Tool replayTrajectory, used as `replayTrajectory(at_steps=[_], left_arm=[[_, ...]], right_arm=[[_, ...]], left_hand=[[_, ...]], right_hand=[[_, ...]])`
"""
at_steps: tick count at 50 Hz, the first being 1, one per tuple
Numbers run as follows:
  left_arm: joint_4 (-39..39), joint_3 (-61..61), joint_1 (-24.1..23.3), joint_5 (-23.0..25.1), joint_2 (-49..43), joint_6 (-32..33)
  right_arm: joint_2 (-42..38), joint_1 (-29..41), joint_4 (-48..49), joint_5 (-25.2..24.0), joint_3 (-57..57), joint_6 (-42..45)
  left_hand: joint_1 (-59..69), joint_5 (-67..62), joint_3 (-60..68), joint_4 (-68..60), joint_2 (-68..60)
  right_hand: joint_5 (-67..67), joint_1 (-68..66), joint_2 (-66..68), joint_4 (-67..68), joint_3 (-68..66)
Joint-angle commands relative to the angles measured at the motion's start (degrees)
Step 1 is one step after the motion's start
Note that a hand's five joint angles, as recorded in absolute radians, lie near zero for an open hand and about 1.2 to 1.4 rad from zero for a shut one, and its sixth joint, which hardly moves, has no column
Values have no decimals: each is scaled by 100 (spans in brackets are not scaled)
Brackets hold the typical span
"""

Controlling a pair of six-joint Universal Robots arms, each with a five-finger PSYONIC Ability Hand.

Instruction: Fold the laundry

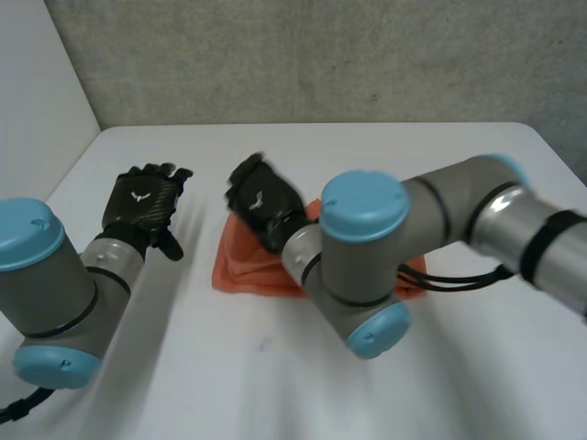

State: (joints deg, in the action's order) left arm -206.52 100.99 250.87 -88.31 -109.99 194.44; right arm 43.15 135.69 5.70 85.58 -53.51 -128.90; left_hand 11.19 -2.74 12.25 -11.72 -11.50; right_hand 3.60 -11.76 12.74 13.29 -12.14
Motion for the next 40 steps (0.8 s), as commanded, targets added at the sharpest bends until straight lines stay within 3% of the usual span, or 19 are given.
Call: replayTrajectory(at_steps=[1, 6, 13, 18, 33, 37, 40], left_arm=[[-11, -343, -468, 323, -5, -117], [-11, -651, -758, 631, -189, -372], [235, -1389, -1312, 965, -1067, -548], [525, -1916, -1330, 948, -1621, -504], [798, -2787, -1102, 781, -2492, -495], [798, -2953, -926, 544, -2597, -486], [789, -3147, -680, 62, -2694, -451]], right_arm=[[1195, -788, -69, 512, -1318, -1918], [1582, -1316, -227, 424, -2233, -2877], [1609, -1940, -209, 170, -2962, -3063], [1574, -2073, -139, -68, -3077, -3071], [1337, -2064, 186, -77, -3157, -3071], [1275, -2064, 247, -77, -3165, -3062], [1249, -2073, 256, -68, -3174, -3062]], left_hand=[[-64, 219, -170, 117, 95], [-14, 168, -120, 67, 45], [87, 67, -19, -34, -57], [104, 50, -2, -51, -73], [138, 17, 31, -85, -107], [272, -117, 166, -219, -241], [675, -520, 569, -622, -644]], right_hand=[[-360, 176, -274, -329, 214], [-360, 176, -274, -329, 214], [251, -435, 337, 282, -397], [792, -975, 877, 822, -937], [1800, -1983, 1886, 1830, -1946], [2036, -2219, 2122, 2066, -2182], [2054, -2237, 2140, 2084, -2200]])
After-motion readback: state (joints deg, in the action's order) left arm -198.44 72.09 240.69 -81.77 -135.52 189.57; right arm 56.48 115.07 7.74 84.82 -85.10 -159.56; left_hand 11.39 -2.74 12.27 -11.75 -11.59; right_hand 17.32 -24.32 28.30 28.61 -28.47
